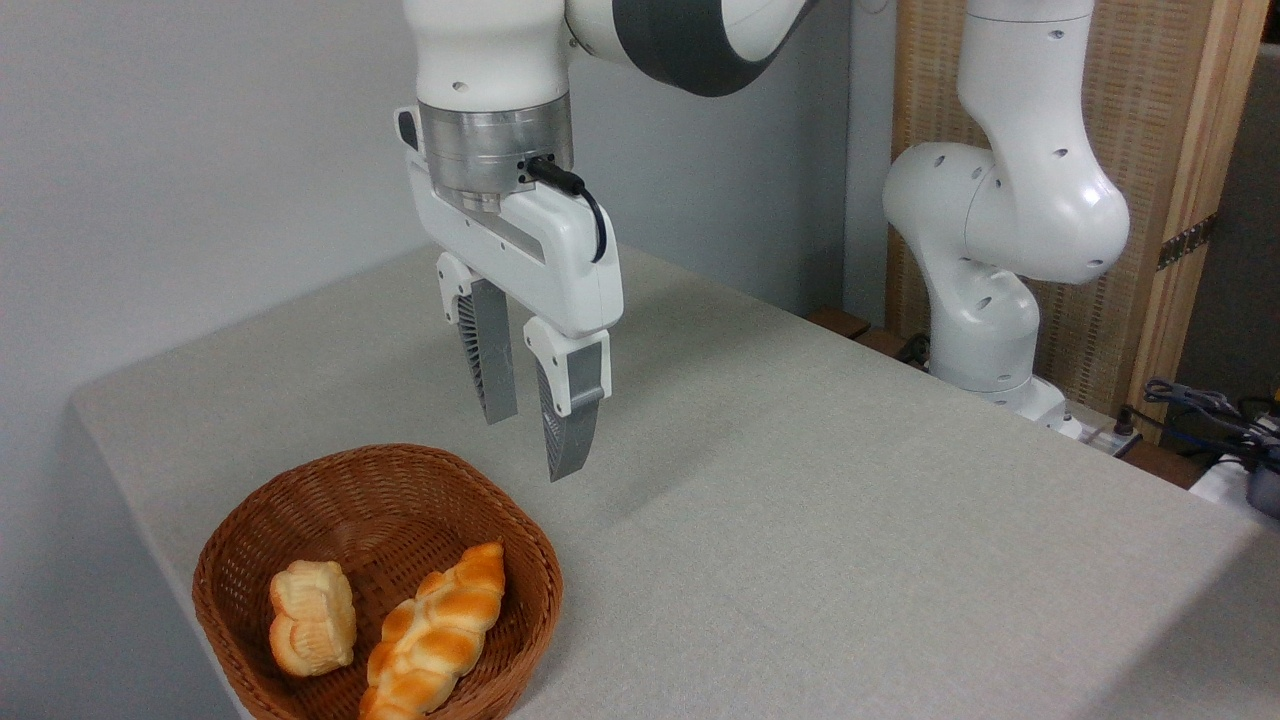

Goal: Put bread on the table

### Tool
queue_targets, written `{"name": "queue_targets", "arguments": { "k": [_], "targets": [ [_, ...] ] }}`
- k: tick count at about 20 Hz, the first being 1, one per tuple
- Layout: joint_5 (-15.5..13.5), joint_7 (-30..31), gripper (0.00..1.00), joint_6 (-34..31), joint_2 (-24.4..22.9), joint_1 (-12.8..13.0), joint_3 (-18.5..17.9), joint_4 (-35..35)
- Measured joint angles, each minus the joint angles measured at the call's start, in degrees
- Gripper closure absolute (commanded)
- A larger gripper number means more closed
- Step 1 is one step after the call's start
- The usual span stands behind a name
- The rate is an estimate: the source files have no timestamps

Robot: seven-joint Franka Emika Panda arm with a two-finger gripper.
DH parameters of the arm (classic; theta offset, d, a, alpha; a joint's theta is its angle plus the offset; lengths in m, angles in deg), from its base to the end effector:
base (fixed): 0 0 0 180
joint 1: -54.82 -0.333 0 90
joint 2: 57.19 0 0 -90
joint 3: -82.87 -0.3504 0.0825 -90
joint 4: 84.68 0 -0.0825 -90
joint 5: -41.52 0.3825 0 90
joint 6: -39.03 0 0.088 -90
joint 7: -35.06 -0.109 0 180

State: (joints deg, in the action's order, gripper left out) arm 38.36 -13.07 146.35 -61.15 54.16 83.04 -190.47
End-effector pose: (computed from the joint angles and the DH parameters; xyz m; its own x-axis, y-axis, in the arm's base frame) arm 0.5475 0.0003 0.5906 0.6790 -0.7268 0.1036 -0.7278 -0.6849 -0.0350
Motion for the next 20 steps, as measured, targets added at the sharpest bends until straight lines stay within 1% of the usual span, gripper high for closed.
{"name": "queue_targets", "arguments": {
  "k": [1,5,20],
  "targets": [
    [0.0,0.0,0.00,0.0,0.0,0.0,0.2,0.0],
    [0.0,0.0,0.00,-3.6,-0.4,-0.2,0.2,1.6],
    [0.0,-0.6,0.00,-4.1,-0.9,-0.4,-0.2,2.0]
  ]
}}
